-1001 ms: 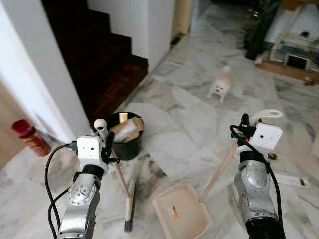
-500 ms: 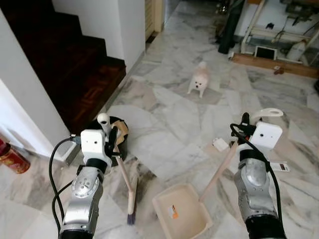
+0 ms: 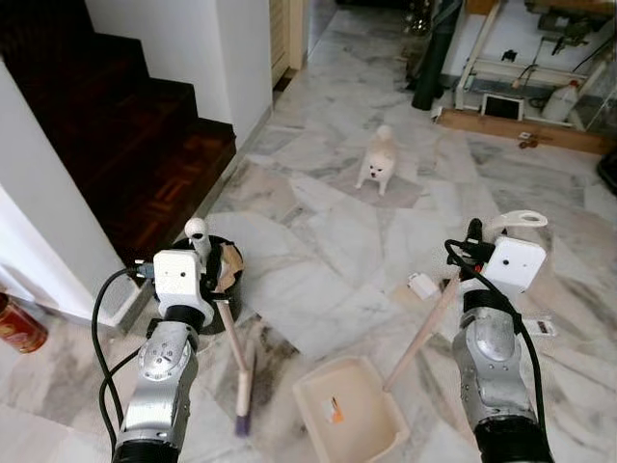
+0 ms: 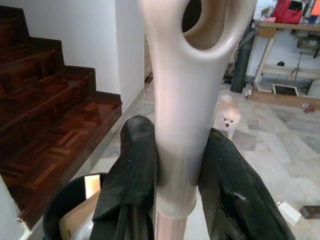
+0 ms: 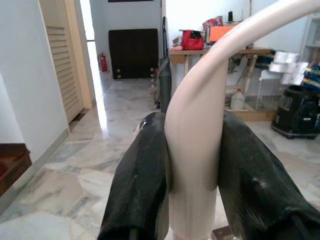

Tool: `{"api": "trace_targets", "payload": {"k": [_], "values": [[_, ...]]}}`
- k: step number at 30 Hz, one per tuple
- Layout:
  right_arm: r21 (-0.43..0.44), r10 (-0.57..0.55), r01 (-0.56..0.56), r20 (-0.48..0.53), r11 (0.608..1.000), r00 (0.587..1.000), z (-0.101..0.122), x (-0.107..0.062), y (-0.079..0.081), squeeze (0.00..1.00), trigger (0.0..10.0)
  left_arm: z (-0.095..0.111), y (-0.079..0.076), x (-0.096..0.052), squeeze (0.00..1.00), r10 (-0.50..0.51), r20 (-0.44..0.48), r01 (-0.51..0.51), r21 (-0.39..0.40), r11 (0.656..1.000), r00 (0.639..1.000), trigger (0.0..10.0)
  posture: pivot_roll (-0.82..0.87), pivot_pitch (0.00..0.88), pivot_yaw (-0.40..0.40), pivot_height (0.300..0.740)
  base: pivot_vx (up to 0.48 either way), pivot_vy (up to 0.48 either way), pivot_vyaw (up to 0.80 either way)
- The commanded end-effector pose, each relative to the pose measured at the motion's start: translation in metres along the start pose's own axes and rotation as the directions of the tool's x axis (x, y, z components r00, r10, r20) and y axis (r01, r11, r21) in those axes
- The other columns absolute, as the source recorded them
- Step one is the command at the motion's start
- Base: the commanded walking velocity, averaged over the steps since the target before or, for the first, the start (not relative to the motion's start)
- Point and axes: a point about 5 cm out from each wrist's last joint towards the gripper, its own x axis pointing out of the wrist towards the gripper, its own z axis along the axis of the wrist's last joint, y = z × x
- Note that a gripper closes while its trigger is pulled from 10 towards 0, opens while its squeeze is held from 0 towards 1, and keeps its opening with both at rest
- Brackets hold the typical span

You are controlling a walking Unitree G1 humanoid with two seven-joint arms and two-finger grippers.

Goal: Sweep floor

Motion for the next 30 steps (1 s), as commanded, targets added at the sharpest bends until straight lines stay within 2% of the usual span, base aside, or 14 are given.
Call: {"api": "trace_targets", "payload": {"k": [1, 26, 30], "values": [[-0.007, -0.005, 0.005, 0.029, 1.000, 1.000, 0.0053, 0.0028, -0.0021, 0.00, 10.0, 0.0060, -0.0027, 0.0028, 0.00, -0.011, 0.044, 0.012, -0.003, 1.000, 0.999, 10.0, 0.01, 0.000, -0.027, 0.740, 0.000, 0.000, -0.80], [0.004, -0.006, 0.005, 0.021, 1.000, 1.000, 0.0041, 0.0015, 0.0009, 0.00, 10.0, 0.0079, 0.0040, 0.0022, 0.00, 0.008, 0.050, -0.009, 0.008, 1.000, 0.999, 10.0, 0.03, 0.045, -0.025, 0.740, 0.000, 0.000, -0.80], [0.006, 0.001, -0.001, 0.034, 1.000, 0.999, 0.0053, 0.0012, 0.0022, 0.00, 10.0, 0.0085, 0.0042, 0.0026, 0.00, 0.007, 0.049, -0.008, 0.009, 1.000, 0.999, 10.0, 0.03, 0.052, -0.021, 0.740, 0.000, 0.000, 0.00]]}}
